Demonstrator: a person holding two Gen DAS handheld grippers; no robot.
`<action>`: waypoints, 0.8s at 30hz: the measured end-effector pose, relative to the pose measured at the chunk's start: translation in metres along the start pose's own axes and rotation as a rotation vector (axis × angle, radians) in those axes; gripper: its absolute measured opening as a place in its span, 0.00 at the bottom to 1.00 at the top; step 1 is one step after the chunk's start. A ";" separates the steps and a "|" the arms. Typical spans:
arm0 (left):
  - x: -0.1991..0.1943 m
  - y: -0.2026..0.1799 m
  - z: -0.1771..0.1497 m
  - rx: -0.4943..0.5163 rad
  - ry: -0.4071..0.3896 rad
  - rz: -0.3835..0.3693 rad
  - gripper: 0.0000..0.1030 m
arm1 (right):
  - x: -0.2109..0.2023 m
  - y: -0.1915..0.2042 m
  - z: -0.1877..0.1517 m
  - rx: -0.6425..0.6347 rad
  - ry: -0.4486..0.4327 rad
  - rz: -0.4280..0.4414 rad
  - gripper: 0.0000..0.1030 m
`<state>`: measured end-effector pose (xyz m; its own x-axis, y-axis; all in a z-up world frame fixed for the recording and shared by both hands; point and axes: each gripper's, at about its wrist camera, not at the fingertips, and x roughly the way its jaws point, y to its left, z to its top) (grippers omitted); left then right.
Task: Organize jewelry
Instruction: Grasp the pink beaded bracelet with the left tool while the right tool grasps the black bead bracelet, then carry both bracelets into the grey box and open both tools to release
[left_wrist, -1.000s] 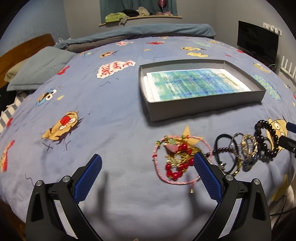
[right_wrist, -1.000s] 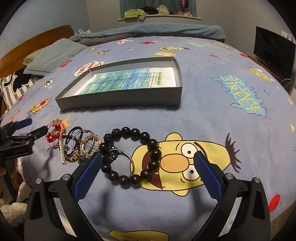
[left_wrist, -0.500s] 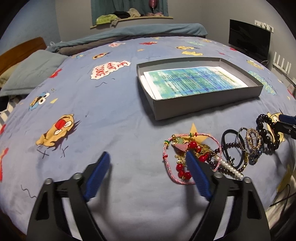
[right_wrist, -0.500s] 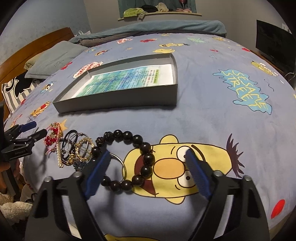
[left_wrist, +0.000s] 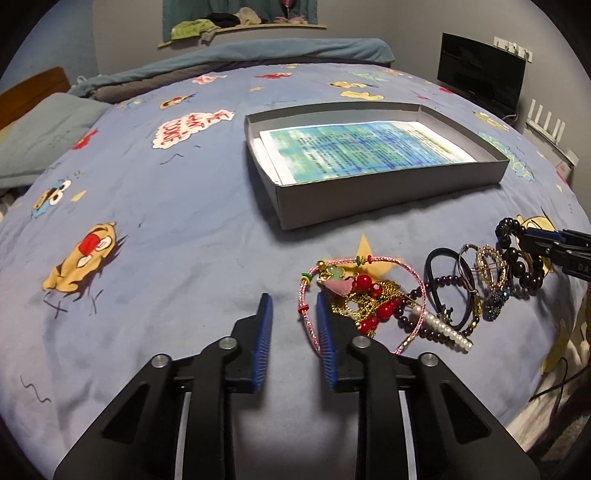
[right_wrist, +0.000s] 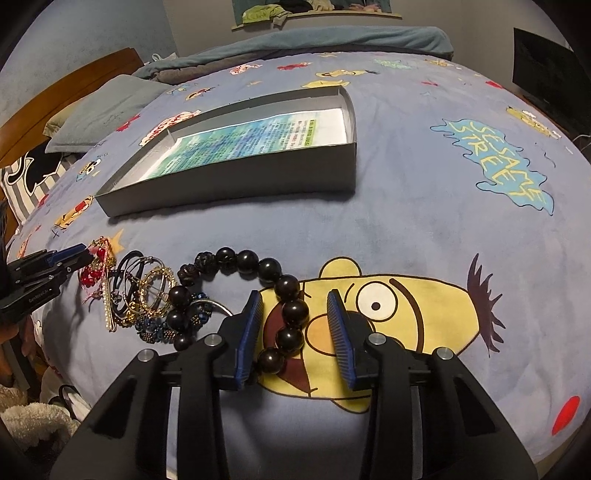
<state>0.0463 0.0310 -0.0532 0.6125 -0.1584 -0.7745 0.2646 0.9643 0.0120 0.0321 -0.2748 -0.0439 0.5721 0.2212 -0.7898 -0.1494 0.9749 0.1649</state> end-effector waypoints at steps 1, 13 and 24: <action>0.002 0.000 0.000 -0.001 0.002 -0.001 0.23 | 0.001 0.001 0.001 -0.006 0.001 -0.003 0.36; -0.016 0.003 0.005 -0.013 -0.048 -0.055 0.05 | 0.000 0.001 0.002 -0.006 -0.014 0.025 0.16; -0.062 -0.005 0.019 0.013 -0.162 -0.102 0.05 | -0.042 0.017 0.012 -0.070 -0.139 0.025 0.14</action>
<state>0.0216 0.0314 0.0068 0.6934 -0.2880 -0.6605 0.3405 0.9388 -0.0519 0.0150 -0.2668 -0.0009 0.6728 0.2508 -0.6960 -0.2176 0.9662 0.1379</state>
